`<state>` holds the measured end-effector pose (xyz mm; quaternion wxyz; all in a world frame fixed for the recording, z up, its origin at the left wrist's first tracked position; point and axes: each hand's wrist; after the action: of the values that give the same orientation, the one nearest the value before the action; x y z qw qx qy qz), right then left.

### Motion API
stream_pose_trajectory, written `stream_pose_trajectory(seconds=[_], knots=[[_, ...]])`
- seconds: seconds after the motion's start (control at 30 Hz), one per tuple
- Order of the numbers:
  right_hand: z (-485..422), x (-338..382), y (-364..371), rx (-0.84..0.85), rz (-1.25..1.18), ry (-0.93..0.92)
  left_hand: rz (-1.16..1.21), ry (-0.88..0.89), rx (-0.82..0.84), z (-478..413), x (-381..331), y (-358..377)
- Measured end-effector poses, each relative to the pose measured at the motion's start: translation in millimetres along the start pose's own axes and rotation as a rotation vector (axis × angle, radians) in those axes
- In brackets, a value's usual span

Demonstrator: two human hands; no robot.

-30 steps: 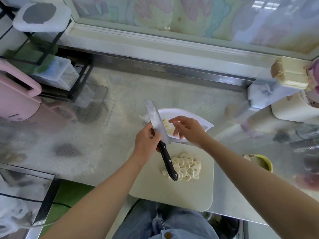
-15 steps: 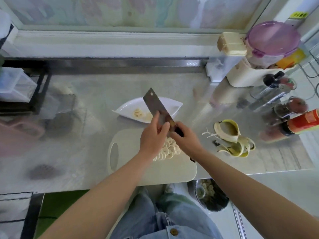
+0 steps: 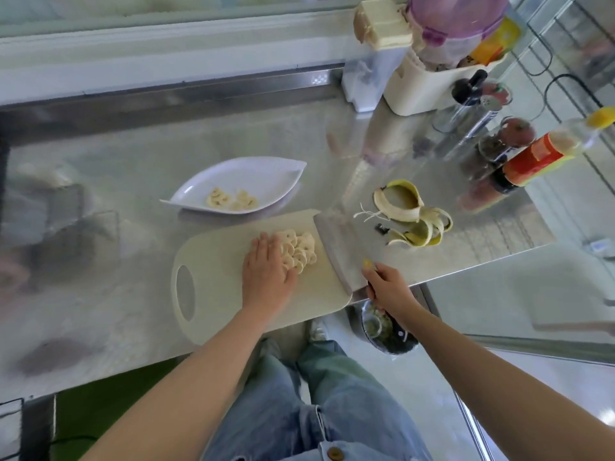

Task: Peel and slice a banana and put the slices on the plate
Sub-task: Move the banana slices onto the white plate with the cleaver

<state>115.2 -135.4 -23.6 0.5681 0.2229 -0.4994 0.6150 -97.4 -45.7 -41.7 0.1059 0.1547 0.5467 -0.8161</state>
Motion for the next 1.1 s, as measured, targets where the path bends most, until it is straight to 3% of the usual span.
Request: stream_pose_trajectory(seconds=[0.33,0.63,0.8,1.1], knots=[[-4.8,13.0,33.8,0.228,0.122,0.012,-0.035,0.056,-0.012,-0.5,4.2,10.3],[-8.3,19.5,13.8,0.317,-0.251,0.143,0.021,0.057,-0.048,1.1,-0.7,7.9],[-12.2,24.9,-2.8,0.351,-0.253,0.13,0.057,0.102,-0.074,-0.4,-6.6,6.8],[-46.3,59.7,-14.7,0.44,-0.162,0.087,0.122,0.018,-0.278,-8.8,-8.1,-15.7]])
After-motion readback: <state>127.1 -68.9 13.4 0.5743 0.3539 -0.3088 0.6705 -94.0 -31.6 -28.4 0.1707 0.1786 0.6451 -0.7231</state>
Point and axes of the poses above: each hand's wrist, its own z-axis away from the middle knuckle, its own y-axis out of the palm, x = y × z, and after that the axes turned 11 degrees about -y, right-handed
